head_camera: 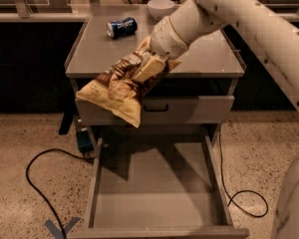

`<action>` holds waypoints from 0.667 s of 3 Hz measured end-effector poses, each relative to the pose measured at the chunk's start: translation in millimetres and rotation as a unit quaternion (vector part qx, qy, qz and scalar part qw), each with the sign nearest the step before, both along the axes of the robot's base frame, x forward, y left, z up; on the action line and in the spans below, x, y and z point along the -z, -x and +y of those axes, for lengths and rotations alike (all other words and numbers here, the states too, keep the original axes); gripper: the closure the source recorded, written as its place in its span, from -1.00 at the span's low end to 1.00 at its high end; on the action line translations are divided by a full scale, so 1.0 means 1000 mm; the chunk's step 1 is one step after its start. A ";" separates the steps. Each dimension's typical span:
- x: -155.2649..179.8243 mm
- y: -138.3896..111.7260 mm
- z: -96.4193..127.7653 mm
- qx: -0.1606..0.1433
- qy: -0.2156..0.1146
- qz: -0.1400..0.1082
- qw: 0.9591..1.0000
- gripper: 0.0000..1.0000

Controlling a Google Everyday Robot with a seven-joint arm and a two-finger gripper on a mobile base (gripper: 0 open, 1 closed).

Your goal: Pick brown chip bag from middle drawer and place on counter

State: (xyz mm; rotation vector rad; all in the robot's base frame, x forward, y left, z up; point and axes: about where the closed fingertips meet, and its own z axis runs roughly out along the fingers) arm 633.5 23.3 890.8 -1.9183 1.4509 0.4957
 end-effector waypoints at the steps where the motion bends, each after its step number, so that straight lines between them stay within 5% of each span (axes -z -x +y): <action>1: -0.049 -0.014 0.009 -0.009 0.006 -0.040 0.999 1.00; 2: -0.078 -0.043 -0.002 0.007 0.009 -0.101 0.995 1.00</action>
Offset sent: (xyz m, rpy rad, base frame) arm 0.0884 -0.0241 0.1274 -0.0128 -0.3939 -0.0792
